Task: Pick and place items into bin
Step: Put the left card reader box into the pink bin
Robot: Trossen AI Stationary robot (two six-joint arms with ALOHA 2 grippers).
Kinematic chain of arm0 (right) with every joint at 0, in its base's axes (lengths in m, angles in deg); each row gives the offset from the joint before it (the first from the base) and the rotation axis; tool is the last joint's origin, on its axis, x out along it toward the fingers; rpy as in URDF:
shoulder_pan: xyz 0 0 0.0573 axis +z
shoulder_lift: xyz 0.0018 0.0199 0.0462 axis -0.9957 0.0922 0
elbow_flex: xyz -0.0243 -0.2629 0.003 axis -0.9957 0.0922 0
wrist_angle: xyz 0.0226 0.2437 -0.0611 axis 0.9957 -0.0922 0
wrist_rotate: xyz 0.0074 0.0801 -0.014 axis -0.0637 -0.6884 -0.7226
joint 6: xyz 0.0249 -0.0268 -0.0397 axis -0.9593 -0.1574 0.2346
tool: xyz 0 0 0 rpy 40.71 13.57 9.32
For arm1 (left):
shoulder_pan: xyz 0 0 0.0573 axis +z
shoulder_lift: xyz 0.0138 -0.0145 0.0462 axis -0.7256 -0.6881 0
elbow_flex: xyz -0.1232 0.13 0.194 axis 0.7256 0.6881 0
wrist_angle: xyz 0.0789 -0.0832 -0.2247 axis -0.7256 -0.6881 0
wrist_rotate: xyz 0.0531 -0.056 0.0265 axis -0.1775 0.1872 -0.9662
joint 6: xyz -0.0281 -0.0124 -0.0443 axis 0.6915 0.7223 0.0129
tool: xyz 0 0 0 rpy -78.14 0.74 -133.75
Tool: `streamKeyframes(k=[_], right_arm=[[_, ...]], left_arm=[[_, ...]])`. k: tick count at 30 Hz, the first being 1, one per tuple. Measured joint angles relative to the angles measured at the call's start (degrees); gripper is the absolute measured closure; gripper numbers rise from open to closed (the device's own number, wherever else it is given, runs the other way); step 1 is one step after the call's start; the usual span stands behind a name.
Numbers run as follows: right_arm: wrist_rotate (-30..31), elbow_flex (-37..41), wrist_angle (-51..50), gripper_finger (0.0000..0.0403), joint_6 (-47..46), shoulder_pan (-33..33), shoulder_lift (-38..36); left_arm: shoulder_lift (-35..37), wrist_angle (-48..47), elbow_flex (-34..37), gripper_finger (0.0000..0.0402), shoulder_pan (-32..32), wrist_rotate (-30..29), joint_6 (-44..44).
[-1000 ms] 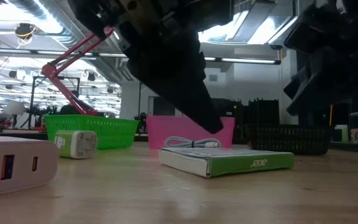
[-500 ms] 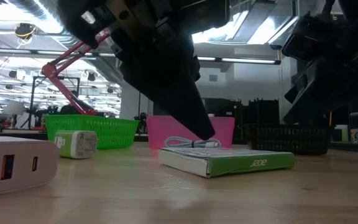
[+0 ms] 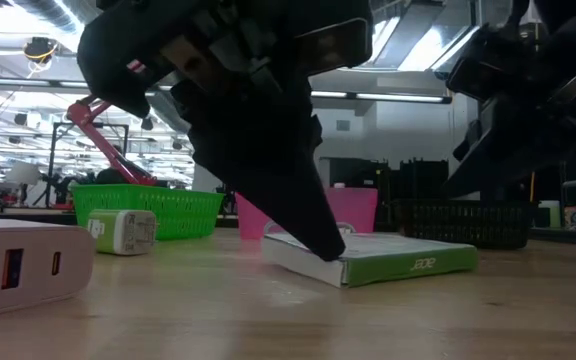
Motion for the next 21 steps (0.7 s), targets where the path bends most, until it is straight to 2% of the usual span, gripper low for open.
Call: streamKeyframes(k=[7, 12, 21], right_arm=[[0.0, 0.0, 0.0, 0.0402, -0.8, 0.0, 0.0], [-0.6, 0.0, 0.0, 0.0396, -6.8, 0.0, 0.0], [-2.1, 0.0, 0.0, 0.0316, -12.5, 0.0, 0.0]], left_arm=[[0.1, -2.3, -0.1, 0.04, 0.0, 0.0, 1.3], [0.1, -2.4, -0.1, 0.04, 0.0, 0.1, 1.6], [0.1, -2.6, 0.0, 0.04, 0.0, 0.1, 1.6]])
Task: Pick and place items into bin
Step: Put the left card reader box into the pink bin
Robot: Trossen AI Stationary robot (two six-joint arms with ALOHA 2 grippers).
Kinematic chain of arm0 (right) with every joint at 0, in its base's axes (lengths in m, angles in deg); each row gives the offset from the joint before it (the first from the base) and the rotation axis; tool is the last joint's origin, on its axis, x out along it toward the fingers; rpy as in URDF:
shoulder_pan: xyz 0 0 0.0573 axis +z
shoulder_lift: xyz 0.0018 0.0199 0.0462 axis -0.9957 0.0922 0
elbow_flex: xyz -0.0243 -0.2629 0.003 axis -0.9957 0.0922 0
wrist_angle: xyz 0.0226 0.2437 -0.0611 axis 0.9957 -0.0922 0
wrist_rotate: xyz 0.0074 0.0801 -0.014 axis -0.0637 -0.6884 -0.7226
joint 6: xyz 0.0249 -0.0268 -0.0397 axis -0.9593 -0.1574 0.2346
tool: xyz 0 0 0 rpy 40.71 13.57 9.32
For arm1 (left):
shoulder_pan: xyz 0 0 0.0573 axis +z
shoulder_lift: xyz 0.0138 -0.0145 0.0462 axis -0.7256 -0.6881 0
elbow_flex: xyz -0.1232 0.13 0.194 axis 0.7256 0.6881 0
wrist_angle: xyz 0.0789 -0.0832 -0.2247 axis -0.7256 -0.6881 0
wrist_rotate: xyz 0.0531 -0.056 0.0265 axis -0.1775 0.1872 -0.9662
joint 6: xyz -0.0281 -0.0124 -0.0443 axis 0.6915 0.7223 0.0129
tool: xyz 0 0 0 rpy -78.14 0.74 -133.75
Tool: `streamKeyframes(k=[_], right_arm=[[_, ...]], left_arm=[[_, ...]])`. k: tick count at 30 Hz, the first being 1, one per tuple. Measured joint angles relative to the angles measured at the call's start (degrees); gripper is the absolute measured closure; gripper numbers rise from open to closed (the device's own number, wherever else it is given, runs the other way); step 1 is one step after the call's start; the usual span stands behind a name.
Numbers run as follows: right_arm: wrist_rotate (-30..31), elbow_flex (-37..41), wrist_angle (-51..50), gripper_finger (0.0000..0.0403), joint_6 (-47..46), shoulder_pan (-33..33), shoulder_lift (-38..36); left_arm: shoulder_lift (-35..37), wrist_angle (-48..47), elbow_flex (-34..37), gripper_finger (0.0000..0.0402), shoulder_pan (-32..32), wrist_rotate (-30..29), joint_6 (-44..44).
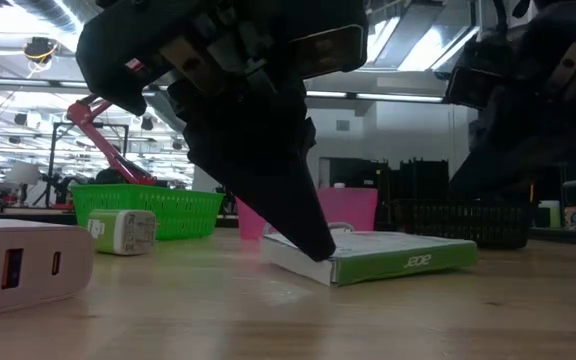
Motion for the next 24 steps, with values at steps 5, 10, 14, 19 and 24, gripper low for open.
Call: streamKeyframes(k=[5, 10, 14, 19, 24], right_arm=[[0.0, 0.0, 2.7, 0.0273, -0.1, 0.0, 0.7], [0.0, 0.0, 5.7, 0.0246, -2.1, -0.8, 4.1], [0.0, 0.0, 5.9, 0.0235, -4.8, -2.2, 7.7], [-1.4, 0.0, 11.6, 0.0227, -4.5, -3.9, 11.1], [-4.4, 0.0, 15.1, 0.0225, -4.4, -5.6, 13.6]], left_arm=[[0.0, 0.0, 0.0, 0.04, 0.0, 0.0, 0.0], [-0.1, -0.1, 0.0, 0.04, 0.0, 0.0, 0.0], [-0.1, -0.1, 0.1, 0.04, 0.0, 0.0, 0.0], [-0.1, -0.2, 0.1, 0.04, 0.0, 0.1, 0.0], [-0.1, -0.2, 0.1, 0.04, 0.0, 0.1, 0.0]])
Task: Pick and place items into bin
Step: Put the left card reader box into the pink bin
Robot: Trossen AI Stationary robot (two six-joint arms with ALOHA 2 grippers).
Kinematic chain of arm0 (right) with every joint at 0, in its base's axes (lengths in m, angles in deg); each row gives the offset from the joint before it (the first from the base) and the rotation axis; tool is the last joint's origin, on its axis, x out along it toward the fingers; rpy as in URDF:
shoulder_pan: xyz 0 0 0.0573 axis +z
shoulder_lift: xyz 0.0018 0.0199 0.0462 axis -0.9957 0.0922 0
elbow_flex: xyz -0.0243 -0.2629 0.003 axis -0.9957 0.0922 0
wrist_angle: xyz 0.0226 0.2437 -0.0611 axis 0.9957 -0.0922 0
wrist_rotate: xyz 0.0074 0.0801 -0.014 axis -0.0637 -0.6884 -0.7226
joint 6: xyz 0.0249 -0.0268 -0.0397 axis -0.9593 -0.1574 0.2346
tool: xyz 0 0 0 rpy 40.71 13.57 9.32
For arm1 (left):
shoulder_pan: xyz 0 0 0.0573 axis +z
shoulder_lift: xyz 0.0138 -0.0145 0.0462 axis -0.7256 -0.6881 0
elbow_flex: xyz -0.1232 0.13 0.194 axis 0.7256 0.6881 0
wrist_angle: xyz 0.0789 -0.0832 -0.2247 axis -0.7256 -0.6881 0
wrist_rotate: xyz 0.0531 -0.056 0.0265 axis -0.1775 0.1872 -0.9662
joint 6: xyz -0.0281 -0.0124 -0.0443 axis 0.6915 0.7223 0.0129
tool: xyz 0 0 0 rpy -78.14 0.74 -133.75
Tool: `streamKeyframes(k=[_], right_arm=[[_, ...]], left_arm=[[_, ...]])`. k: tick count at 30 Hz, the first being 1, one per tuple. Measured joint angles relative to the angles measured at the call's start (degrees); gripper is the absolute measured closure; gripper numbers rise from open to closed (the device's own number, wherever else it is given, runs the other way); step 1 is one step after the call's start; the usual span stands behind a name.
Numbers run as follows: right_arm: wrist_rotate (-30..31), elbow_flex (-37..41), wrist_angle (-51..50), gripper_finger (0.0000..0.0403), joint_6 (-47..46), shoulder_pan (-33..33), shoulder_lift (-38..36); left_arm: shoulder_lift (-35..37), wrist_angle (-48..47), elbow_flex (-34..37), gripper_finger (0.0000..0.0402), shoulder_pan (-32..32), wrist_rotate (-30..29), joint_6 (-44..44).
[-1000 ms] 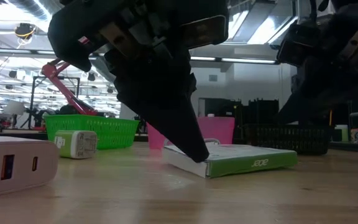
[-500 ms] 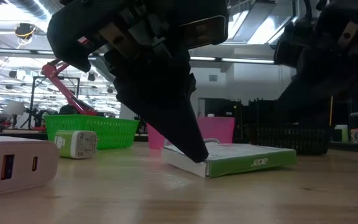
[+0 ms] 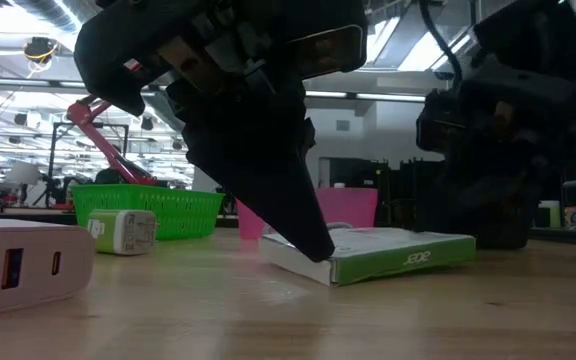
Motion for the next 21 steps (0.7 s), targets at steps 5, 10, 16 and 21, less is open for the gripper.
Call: streamKeyframes(k=[5, 10, 16, 21], right_arm=[[-2.6, 0.0, 3.4, 0.0225, 0.0, -1.0, 2.0], [-5.3, -1.2, 6.1, 0.0225, 0.3, -1.3, 3.7], [-6.6, -3.0, 5.5, 0.0225, 1.6, -1.3, 4.6], [-9.1, -3.3, 5.5, 0.0234, 1.5, -1.3, 4.4]], left_arm=[[0.0, -0.4, 0.0, 0.04, 0.0, -0.1, 0.0], [0.0, -0.9, 0.0, 0.04, 0.0, 0.0, 0.0], [-1.4, -0.2, 0.0, 0.04, -0.1, 1.6, -0.9], [-1.6, 0.5, 0.0, 0.04, -0.1, 1.7, -2.6]])
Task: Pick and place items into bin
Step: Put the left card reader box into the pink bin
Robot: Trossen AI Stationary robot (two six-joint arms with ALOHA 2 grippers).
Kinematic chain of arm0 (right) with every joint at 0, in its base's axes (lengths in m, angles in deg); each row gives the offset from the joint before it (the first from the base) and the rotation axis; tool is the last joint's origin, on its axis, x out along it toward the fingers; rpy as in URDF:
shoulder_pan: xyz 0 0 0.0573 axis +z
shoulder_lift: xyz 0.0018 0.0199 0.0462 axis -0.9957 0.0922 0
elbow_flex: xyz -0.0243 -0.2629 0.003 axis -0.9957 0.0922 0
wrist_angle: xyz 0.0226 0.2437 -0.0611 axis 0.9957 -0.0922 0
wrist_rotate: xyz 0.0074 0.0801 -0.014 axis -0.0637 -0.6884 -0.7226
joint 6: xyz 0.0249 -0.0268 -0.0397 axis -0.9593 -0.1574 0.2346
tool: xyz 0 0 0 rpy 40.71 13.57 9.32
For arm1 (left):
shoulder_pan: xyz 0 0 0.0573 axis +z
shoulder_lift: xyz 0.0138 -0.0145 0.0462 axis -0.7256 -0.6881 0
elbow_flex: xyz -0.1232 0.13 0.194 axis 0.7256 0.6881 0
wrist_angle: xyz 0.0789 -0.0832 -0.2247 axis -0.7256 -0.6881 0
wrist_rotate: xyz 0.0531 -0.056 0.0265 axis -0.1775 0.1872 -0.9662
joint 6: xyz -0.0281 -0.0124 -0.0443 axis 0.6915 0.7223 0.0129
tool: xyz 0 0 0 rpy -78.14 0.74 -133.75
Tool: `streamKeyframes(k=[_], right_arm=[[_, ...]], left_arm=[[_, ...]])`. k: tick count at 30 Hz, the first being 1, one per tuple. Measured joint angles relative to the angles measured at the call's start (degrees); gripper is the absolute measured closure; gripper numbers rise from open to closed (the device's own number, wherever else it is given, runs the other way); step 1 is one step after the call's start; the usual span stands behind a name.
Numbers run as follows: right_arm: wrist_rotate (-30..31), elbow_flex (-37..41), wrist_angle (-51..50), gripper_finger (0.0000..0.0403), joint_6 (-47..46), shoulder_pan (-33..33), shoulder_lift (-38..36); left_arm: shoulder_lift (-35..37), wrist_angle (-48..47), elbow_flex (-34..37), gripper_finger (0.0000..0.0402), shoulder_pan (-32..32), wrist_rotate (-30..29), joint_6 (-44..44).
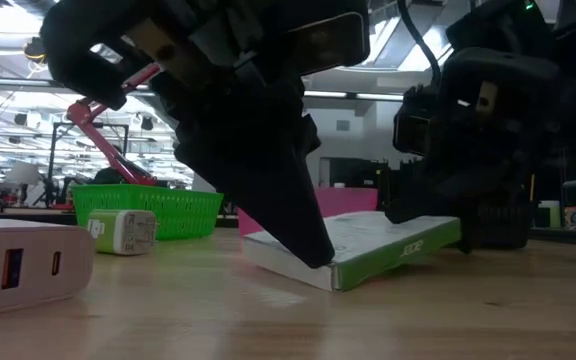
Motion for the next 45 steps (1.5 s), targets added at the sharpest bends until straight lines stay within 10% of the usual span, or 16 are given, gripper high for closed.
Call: streamKeyframes(k=[13, 34, 45], right_arm=[[-1.9, -0.3, 3.9, 0.0384, 2.3, 0.0, -0.4], [-3.5, 0.0, 4.4, 0.0388, 11.3, 0.3, -5.7], [0.7, 0.0, -6.9, 0.039, 21.4, 0.3, -17.4]], left_arm=[[0.1, 0.2, 0.1, 0.04, -0.1, -0.6, -1.8], [13.9, -13.7, 0.3, 0.04, -1.5, -7.3, -12.7], [25.4, 1.4, 16.1, 0.04, -1.4, -8.6, -11.4]])
